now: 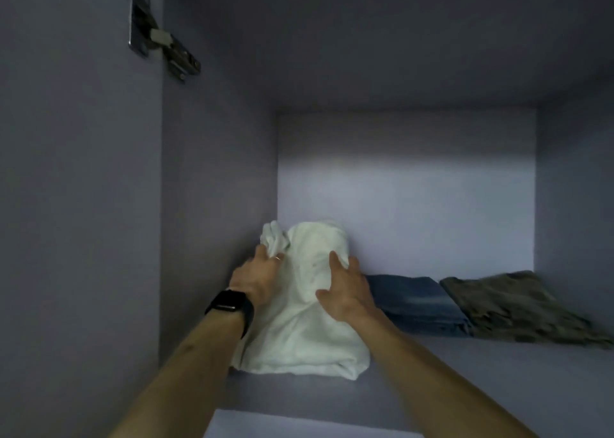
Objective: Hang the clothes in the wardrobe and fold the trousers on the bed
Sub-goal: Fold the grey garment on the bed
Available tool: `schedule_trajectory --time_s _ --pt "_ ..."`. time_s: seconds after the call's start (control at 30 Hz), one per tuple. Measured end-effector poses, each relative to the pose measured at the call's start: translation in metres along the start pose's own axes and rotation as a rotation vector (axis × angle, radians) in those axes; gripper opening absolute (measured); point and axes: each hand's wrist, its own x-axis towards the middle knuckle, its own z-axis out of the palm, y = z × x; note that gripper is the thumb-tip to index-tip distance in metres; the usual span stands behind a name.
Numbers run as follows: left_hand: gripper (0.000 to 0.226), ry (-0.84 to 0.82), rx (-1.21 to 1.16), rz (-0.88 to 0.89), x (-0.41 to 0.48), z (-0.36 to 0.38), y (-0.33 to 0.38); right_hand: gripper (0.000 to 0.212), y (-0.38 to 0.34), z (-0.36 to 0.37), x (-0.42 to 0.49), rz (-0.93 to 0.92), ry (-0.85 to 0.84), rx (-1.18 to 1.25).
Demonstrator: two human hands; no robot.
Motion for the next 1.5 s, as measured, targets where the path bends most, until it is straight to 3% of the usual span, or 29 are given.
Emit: schedule_trajectory --time_s 0.3,0.53,0.67,0.77,0.9,1.07,1.3,1.37,1.43,1.5 --pt "0.054 -0.142 0.01 0.0 0.084 0.05 -0.017 0.081 0.017 0.046 0.087 0.12 -0.12 -0.117" --pt "0.047 -0.171 0.307 -0.076 0.112 0.07 -0.007 0.085 0.038 0.05 0.133 0.149 -0.21 -0.175" --pt "0.046 -0.084 0.08 -0.039 0.099 0.066 0.009 0.084 0.038 0.043 0.117 0.124 -0.191 -0.096" --pt "0.058 -0.211 -0.267 -0.032 0.083 0.066 0.016 0.088 0.042 0.038 0.086 0.059 -0.261 -0.105" --pt "0.072 -0.197 -0.215 -0.047 0.052 0.084 0.008 0.077 0.046 0.04 0.046 0.004 -0.308 -0.13" --pt "0.072 -0.269 -0.403 -0.137 0.029 0.113 -0.012 0.073 0.047 0.05 0.03 0.018 -0.346 -0.278" --pt "0.07 -0.345 -0.201 -0.218 0.043 0.106 -0.003 0.076 0.036 0.024 0.053 0.007 -0.501 -0.423" --pt "0.065 -0.247 -0.098 -0.206 0.048 0.097 0.002 0.068 0.029 0.018 0.069 -0.051 -0.464 -0.357" --pt "0.06 -0.09 0.154 -0.05 0.063 0.091 0.01 0.062 0.025 0.018 0.09 -0.056 -0.366 -0.276" --pt "0.062 -0.003 0.249 0.081 0.081 0.09 0.015 0.06 0.024 0.027 0.108 -0.027 -0.303 -0.288"
